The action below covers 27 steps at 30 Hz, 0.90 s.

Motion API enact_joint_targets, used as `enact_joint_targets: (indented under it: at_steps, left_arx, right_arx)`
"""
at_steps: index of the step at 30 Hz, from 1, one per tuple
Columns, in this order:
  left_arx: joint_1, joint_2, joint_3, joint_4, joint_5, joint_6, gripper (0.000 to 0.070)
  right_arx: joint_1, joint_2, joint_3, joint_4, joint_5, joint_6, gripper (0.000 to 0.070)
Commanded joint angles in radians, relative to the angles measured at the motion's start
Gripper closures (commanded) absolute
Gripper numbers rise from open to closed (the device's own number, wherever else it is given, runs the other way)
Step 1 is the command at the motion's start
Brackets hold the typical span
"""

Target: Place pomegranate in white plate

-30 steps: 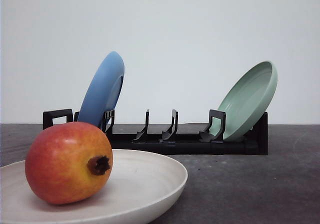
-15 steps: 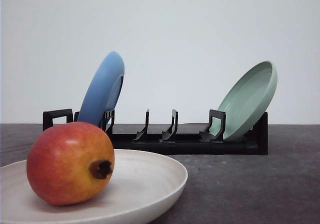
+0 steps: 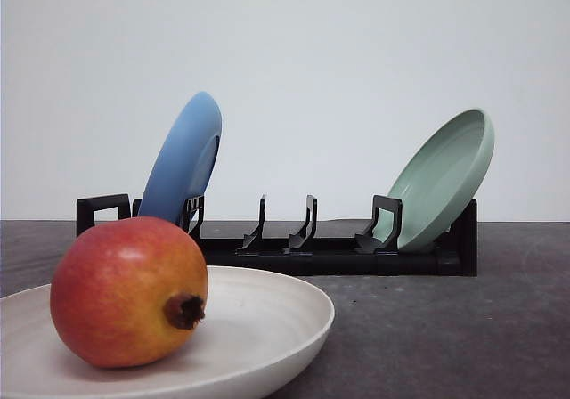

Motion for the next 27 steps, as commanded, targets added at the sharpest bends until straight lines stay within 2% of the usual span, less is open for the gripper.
enact_joint_targets:
  at_steps: [1, 12, 15, 19, 23, 25, 27]
  left_arx:
    - [-0.015, 0.002, 0.006, 0.011, 0.000, 0.003, 0.0700]
    - [-0.018, -0.012, 0.003, 0.011, -0.001, 0.004, 0.0700]
    - [0.055, -0.012, 0.002, 0.012, 0.001, 0.004, 0.0700]
    - [0.215, -0.016, -0.026, 0.013, 0.001, 0.008, 0.0700]
    - [0.417, -0.018, -0.107, 0.082, -0.055, 0.175, 0.0700]
    - [0.529, -0.018, -0.178, 0.187, -0.050, 0.288, 0.0700]
    - [0.644, -0.018, -0.263, 0.326, -0.004, 0.396, 0.0700]
  right_arx:
    - [0.011, 0.003, 0.007, 0.013, 0.001, -0.007, 0.0674]
    - [0.011, 0.003, 0.007, 0.013, 0.001, -0.007, 0.0674]
    - [0.011, 0.003, 0.007, 0.013, 0.000, -0.007, 0.0674]
    - [0.011, 0.003, 0.007, 0.013, 0.001, -0.007, 0.0674]
    - [0.011, 0.003, 0.007, 0.013, 0.001, -0.007, 0.0674]
    - [0.011, 0.003, 0.007, 0.014, 0.001, -0.007, 0.0674]
    - [0.011, 0.003, 0.007, 0.014, 0.001, -0.007, 0.0674]
